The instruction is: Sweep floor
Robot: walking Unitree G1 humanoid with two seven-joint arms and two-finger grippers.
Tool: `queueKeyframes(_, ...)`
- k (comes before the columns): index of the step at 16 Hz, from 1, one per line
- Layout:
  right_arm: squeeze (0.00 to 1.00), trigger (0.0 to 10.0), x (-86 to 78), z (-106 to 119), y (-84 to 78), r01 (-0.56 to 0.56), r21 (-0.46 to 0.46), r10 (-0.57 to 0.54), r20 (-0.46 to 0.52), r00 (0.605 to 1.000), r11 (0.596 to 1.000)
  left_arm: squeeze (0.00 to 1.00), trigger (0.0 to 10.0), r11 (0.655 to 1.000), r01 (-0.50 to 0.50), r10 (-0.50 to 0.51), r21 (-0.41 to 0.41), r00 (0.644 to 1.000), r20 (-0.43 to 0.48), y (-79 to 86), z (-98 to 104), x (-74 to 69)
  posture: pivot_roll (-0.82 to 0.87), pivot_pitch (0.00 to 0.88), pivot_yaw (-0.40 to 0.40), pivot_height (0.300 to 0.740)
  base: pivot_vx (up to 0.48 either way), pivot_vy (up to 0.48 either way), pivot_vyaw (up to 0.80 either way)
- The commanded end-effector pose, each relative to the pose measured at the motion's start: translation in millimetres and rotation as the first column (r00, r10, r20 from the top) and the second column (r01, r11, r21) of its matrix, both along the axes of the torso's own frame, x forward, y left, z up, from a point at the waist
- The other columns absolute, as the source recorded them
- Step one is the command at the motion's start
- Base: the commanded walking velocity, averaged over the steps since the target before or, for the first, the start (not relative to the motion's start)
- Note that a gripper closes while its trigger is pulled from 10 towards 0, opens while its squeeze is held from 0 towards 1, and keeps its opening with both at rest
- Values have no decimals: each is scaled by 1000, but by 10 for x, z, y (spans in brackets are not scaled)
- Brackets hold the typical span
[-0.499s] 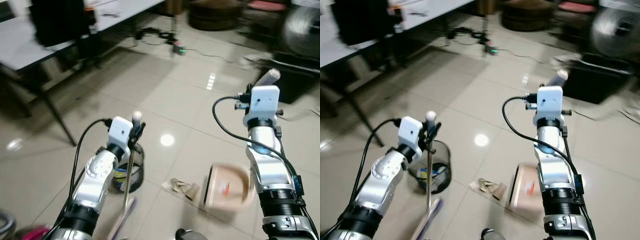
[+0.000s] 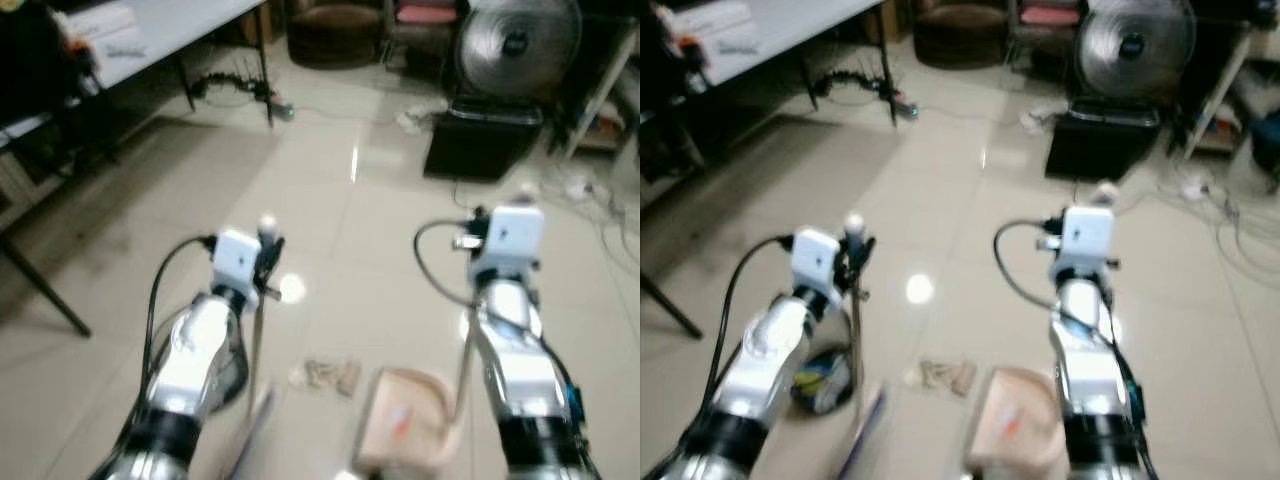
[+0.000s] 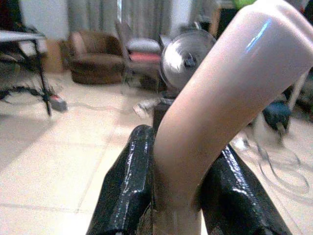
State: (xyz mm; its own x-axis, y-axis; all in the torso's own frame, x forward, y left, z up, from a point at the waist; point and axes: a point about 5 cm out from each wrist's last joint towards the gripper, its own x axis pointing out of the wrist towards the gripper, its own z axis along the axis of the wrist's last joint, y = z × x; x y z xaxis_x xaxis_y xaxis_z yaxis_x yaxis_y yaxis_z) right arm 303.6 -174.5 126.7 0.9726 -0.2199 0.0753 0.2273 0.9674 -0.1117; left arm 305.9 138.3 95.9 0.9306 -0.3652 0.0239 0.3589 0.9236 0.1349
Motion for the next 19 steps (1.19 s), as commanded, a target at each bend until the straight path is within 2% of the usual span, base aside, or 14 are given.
queueKeyframes(1, 0, 10000, 27, 160, 0, -6, -14, 7, 66, 998, 1000, 0, 10000, 1000, 1, -1, 4, 999, 50, 7, 118, 43, -101, 0, 27, 740, 262, 0, -800)
queueKeyframes(4, 0, 10000, 25, 145, -29, -1, -16, 2, 52, 999, 1000, 0, 10000, 999, -31, 30, 11, 996, 78, 26, 151, 43, -101, 0, 31, 740, 298, 0, -763)
queueKeyframes(7, 0, 10000, 39, 171, -38, -20, -75, 25, 73, 997, 997, 0, 10000, 997, -69, 66, 28, 993, 101, 50, 172, 52, -99, 2, 29, 740, 311, 0, 0)
queueKeyframes(13, 0, 10000, 90, 148, -17, -77, -112, 84, 61, 995, 991, 0, 10000, 992, -125, 121, 27, 986, 111, 89, 198, 84, -93, 16, 31, 740, 311, 0, 0)
queueKeyframes(17, 0, 10000, 109, 95, -36, -68, -115, 75, 56, 996, 991, 0, 10000, 991, -135, 131, 25, 984, 116, 100, 223, 101, -80, 29, 28, 740, 314, 0, 722)
queueKeyframes(19, 0, 10000, 91, 30, -49, -60, -109, 67, 59, 996, 992, 0, 10000, 990, -137, 132, 30, 985, 114, 109, 226, 111, -70, 50, 32, 740, 311, 0, 0)
